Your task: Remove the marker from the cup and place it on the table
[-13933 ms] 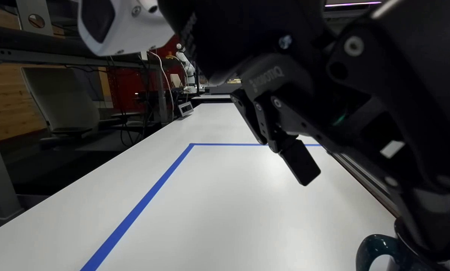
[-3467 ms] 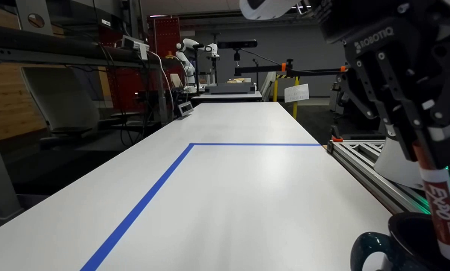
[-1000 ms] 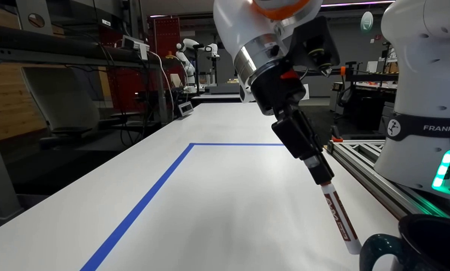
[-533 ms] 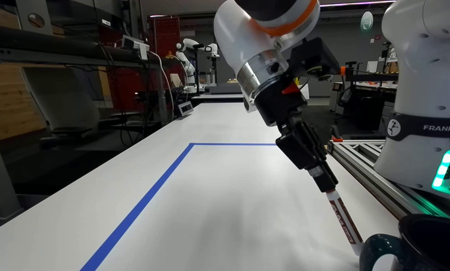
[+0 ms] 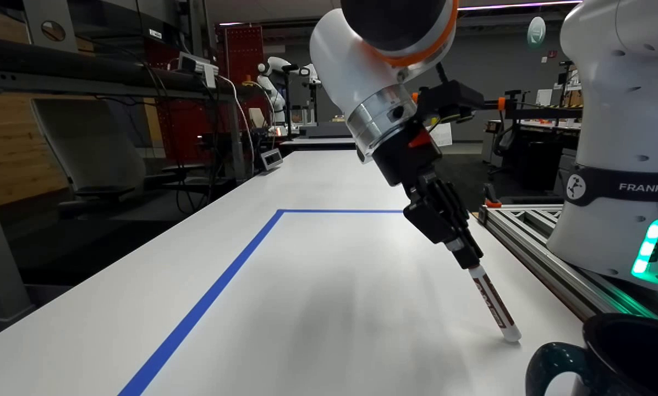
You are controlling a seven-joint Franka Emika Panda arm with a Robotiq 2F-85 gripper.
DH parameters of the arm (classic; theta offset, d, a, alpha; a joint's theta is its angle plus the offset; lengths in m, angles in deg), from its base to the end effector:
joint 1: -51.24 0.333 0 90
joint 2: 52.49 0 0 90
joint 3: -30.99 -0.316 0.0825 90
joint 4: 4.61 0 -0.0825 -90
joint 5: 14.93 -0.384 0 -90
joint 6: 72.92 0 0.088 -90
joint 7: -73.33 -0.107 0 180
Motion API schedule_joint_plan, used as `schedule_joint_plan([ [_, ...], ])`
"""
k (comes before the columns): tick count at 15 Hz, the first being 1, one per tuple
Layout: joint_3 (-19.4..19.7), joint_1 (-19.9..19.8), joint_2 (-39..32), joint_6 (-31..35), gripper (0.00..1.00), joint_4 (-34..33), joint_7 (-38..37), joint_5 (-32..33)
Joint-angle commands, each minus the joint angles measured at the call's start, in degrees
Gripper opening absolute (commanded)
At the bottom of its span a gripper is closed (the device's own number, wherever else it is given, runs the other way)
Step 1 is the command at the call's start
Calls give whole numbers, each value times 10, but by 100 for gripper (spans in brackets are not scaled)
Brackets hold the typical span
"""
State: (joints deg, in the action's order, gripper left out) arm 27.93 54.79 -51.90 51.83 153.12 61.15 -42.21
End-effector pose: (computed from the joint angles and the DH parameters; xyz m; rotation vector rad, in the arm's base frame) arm 0.3212 0.0546 0.1922 -2.7259 0.6741 0.8609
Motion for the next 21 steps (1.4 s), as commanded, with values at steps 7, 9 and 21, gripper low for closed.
schedule_joint_plan([
  [7, 1, -5, -9, 85, 5, -5, -4, 111],
  [9, 1, -5, -10, 110, 5, -5, 0, 124],
  [21, 5, -8, -11, 178, 5, -5, 32, 178],
])
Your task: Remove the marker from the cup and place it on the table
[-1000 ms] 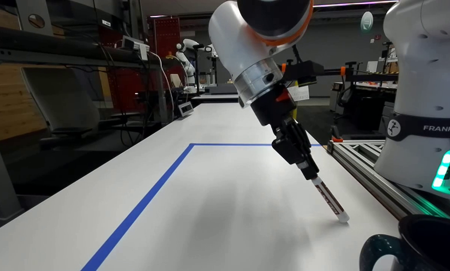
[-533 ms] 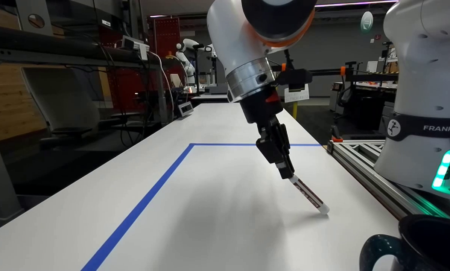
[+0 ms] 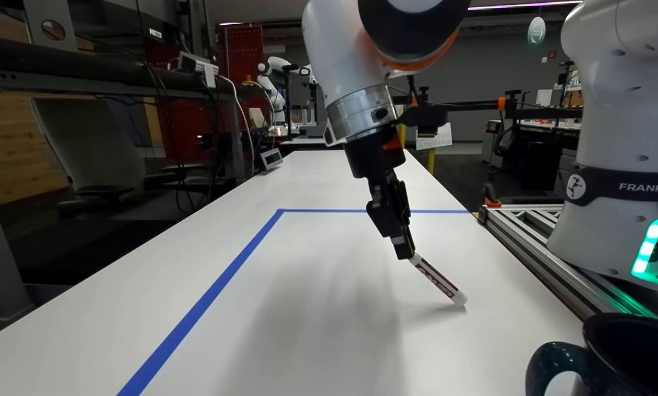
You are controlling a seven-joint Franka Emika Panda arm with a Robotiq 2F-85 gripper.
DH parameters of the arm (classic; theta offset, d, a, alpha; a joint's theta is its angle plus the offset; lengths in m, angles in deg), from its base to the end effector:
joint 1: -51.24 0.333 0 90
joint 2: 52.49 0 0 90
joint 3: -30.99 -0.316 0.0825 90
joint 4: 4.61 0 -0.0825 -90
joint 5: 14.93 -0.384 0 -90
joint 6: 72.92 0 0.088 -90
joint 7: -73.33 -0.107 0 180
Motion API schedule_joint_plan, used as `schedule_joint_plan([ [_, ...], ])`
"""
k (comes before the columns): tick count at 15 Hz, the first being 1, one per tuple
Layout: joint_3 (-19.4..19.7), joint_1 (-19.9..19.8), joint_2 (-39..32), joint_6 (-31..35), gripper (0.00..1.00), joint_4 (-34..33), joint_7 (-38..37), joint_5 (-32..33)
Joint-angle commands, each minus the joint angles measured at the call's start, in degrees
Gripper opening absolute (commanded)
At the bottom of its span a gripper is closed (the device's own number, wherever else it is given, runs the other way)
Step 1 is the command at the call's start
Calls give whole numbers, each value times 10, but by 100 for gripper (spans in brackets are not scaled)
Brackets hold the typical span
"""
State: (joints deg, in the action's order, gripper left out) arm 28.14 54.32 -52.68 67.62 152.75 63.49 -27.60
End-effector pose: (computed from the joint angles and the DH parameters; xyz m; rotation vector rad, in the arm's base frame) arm 0.3574 0.0372 0.1973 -3.0073 0.3934 0.4712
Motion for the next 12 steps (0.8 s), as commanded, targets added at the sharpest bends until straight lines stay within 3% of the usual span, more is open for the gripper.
schedule_joint_plan([
  [1, 4, -5, -2, 23, 5, -1, 7, 42],
  [2, 5, -6, -1, 25, 44, -1, 8, 51],
  [5, 10, -9, -1, 37, 58, -1, 9, 78],
  [10, 6, -6, 45, 21, 98, 11, 20, 123],
  [12, 2, -3, 70, -2, 100, 15, 26, 140],
])
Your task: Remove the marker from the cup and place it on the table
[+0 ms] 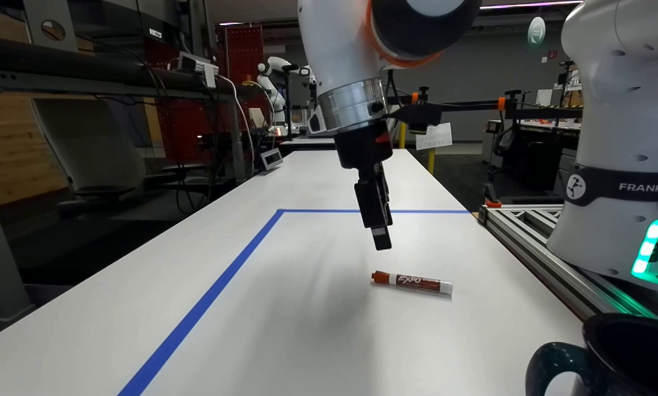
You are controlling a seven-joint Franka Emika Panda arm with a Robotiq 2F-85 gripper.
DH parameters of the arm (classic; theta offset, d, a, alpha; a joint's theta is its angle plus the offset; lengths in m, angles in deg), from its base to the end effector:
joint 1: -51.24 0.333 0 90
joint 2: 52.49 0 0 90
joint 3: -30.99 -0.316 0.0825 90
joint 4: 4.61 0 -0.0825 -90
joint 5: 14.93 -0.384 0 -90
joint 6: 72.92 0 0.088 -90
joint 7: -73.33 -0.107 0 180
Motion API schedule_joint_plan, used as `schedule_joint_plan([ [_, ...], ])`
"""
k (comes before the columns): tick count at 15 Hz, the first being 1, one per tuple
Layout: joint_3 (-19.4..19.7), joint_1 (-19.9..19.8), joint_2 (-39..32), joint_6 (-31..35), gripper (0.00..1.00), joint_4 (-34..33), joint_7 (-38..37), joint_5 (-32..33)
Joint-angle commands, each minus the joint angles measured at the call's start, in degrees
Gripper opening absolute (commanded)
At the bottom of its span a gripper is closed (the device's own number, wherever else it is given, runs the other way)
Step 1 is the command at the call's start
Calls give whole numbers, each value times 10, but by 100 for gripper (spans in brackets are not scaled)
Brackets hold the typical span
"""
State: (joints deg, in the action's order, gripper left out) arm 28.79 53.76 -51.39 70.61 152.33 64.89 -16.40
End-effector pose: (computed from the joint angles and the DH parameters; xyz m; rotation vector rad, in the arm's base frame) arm 0.3708 0.0303 0.2106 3.1082 -0.1357 -0.3355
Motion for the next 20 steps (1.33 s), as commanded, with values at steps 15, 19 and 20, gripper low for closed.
schedule_joint_plan([
  [15, -30, 23, 139, -170, 100, 4, 39, 18],
  [19, -30, 23, 139, -170, 100, 4, 39, 18],
  [20, -30, 23, 139, -170, 100, 4, 39, 18],
])
